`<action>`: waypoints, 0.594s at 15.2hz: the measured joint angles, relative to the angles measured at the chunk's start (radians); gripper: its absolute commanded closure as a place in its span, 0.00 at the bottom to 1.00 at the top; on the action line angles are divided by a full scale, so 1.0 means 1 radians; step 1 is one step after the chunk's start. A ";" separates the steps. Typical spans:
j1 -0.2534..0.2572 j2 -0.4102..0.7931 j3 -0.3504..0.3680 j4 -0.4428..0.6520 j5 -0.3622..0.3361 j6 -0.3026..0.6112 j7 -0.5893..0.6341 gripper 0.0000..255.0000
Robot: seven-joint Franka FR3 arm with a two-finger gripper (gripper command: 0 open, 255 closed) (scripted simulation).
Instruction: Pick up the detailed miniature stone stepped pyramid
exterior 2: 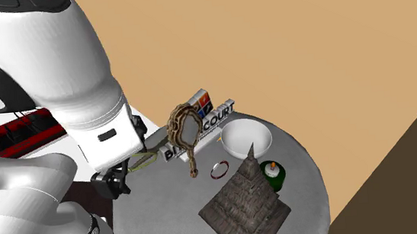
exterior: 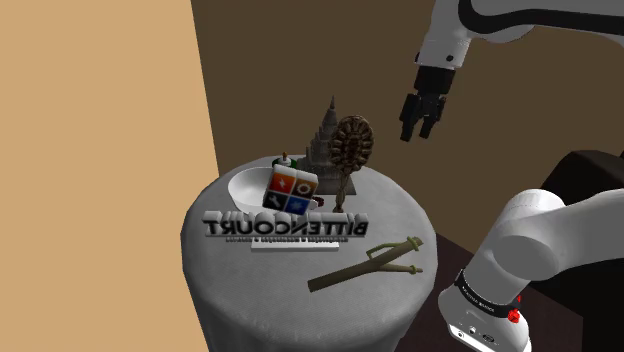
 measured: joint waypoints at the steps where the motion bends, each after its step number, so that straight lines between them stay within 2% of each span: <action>1: 0.000 0.000 0.000 0.000 0.000 0.000 0.000 0.00; 4: 0.027 0.086 -0.016 0.048 -0.028 0.028 -0.082 0.00; 9: 0.086 0.309 -0.046 0.211 -0.082 0.070 -0.276 0.00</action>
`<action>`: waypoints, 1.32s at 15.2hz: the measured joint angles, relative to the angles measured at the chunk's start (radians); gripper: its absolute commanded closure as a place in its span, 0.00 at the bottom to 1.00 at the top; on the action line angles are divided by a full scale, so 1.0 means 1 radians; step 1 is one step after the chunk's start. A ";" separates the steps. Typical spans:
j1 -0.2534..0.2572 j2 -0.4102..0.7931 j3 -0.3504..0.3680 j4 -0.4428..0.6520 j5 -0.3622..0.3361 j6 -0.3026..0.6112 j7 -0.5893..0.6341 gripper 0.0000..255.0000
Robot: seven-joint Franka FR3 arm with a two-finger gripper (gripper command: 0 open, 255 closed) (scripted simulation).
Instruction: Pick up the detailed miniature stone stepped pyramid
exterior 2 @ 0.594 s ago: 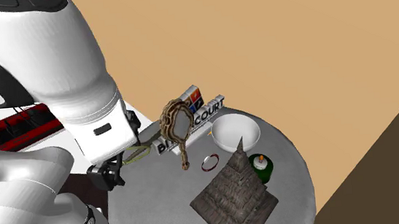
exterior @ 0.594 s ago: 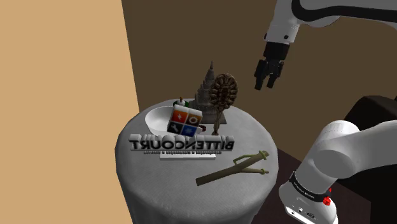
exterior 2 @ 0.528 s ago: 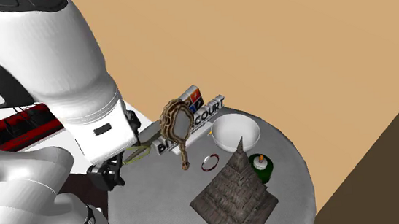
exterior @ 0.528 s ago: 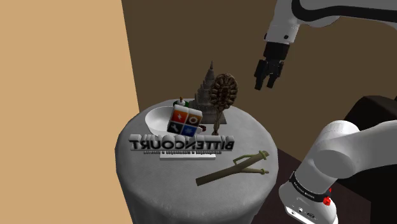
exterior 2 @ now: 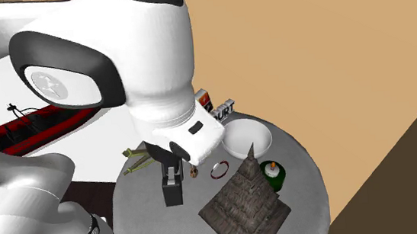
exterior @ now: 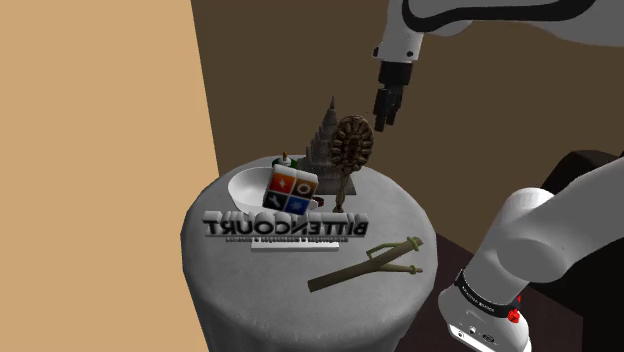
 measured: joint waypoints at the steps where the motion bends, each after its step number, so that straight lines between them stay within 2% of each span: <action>1: 0.011 0.037 -0.002 0.025 -0.009 0.010 -0.037 0.00; 8: 0.074 0.316 0.000 0.275 -0.060 0.030 -0.288 0.00; 13: 0.111 0.504 0.029 0.498 -0.094 0.016 -0.445 0.00; 16: 0.117 0.537 0.035 0.507 -0.103 0.032 -0.476 0.00; 20: 0.119 0.530 0.036 0.446 -0.105 0.087 -0.476 0.00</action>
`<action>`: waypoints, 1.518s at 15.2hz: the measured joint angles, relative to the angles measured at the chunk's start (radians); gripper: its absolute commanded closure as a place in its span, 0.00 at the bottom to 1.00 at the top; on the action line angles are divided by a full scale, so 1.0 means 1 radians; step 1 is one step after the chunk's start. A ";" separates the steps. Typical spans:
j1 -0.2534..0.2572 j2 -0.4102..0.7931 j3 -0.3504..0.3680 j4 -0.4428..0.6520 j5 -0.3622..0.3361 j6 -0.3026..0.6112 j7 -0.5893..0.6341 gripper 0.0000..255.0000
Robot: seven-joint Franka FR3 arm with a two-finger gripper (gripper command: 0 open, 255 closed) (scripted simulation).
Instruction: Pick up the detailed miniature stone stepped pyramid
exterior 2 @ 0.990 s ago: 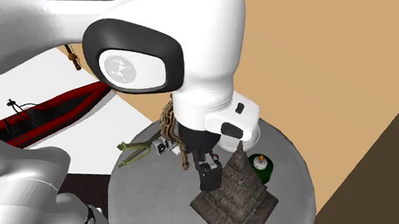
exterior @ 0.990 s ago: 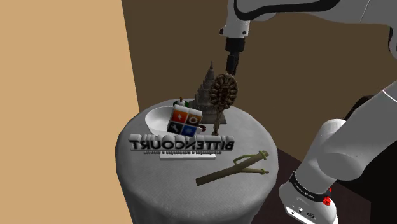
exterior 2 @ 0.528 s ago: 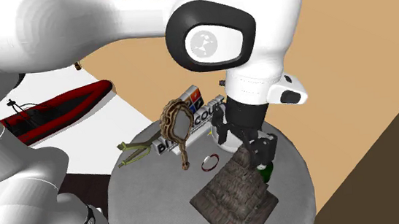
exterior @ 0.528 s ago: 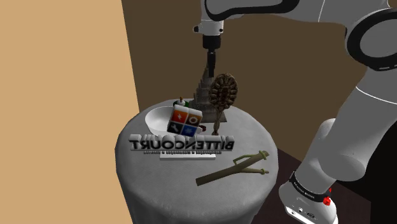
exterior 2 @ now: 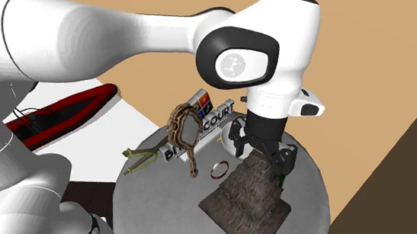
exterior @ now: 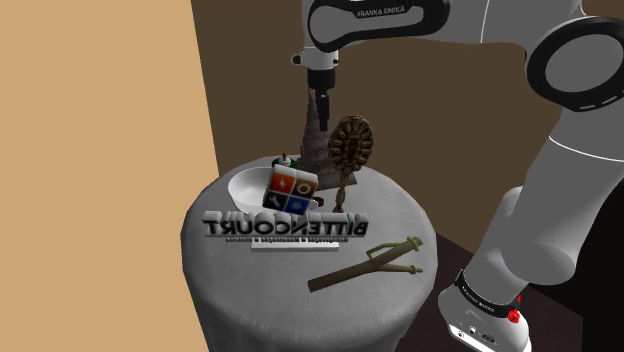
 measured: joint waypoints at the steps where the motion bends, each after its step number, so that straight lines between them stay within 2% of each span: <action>1: 0.000 -0.001 0.000 -0.012 0.000 0.016 0.001 0.00; 2: 0.001 0.000 0.001 -0.011 0.001 0.021 0.003 0.00; 3: 0.001 -0.007 0.001 -0.025 0.000 0.029 0.004 1.00; 15: 0.003 -0.001 0.002 -0.011 0.001 0.017 0.003 1.00; 23: 0.001 0.022 0.000 0.099 0.001 -0.091 -0.006 1.00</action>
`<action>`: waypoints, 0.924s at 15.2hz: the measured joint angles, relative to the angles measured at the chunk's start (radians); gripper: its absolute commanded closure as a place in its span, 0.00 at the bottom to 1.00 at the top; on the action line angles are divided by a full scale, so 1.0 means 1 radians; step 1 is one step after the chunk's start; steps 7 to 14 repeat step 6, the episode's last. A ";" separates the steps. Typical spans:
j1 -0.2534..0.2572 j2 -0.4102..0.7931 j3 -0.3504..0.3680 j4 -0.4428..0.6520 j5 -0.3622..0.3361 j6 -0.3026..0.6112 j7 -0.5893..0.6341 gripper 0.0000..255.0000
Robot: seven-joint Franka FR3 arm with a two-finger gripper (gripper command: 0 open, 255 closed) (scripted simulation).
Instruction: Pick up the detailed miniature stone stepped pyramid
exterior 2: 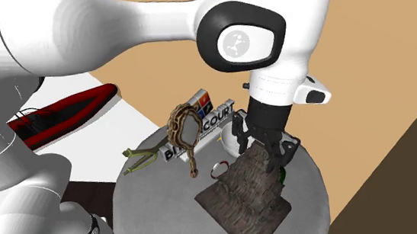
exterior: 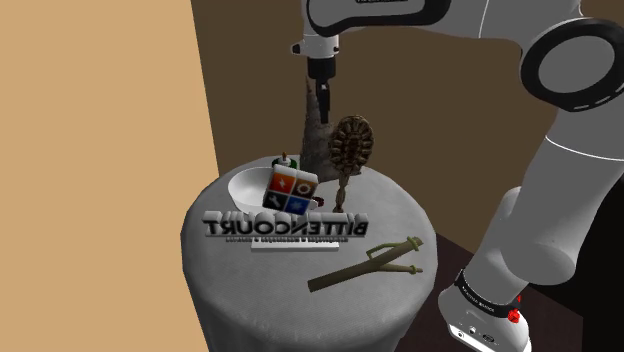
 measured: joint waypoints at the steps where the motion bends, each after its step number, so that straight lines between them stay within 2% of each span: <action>1: 0.001 0.000 0.001 0.011 0.000 -0.011 0.001 1.00; 6: 0.000 0.019 0.000 0.100 0.001 -0.081 -0.006 1.00; 14: 0.000 0.019 0.000 0.100 0.001 -0.081 -0.006 1.00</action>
